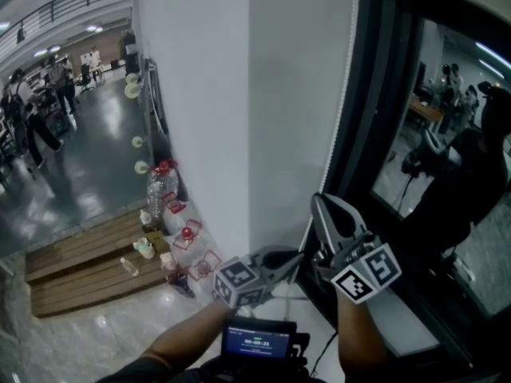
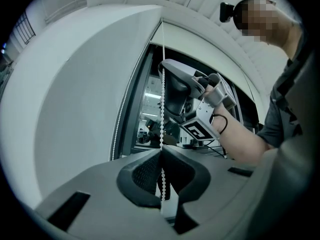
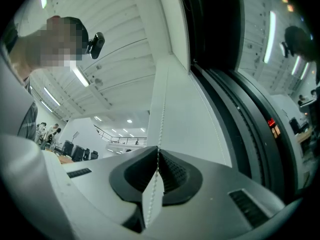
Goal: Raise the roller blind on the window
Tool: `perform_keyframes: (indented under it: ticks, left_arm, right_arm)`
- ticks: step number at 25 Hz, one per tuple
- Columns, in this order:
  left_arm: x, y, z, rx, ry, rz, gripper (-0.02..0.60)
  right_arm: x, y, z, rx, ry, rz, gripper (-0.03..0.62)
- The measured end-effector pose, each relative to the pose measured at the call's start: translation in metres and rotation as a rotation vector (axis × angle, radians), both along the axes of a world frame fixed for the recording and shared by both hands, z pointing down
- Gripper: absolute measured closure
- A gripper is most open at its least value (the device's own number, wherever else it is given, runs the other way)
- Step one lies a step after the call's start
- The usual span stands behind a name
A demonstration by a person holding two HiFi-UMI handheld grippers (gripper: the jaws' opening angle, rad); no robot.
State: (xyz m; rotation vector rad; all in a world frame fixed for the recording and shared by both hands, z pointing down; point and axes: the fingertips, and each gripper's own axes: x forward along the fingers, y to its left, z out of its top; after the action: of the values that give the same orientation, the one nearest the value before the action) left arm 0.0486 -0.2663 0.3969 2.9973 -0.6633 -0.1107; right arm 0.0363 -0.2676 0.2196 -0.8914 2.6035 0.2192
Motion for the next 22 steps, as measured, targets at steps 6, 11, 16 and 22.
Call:
perform_keyframes:
  ticks: [6, 11, 16, 22]
  left_arm:
    - [0.004, 0.001, 0.022, -0.073, -0.024, -0.021, 0.583]
    - [-0.006, -0.006, 0.032, -0.086, -0.030, -0.057, 0.583]
    - [-0.024, -0.010, 0.032, -0.129, -0.026, -0.097, 0.560]
    - [-0.058, -0.002, -0.052, -0.063, 0.088, -0.136, 0.509]
  right_arm:
    - [0.003, -0.003, 0.030, -0.056, 0.021, 0.004, 0.585]
    - [0.005, -0.001, 0.045, -0.068, 0.037, 0.014, 0.589]
    - [0.011, -0.004, 0.046, -0.072, 0.070, 0.014, 0.591]
    - [0.011, -0.001, 0.044, -0.072, 0.059, 0.019, 0.591]
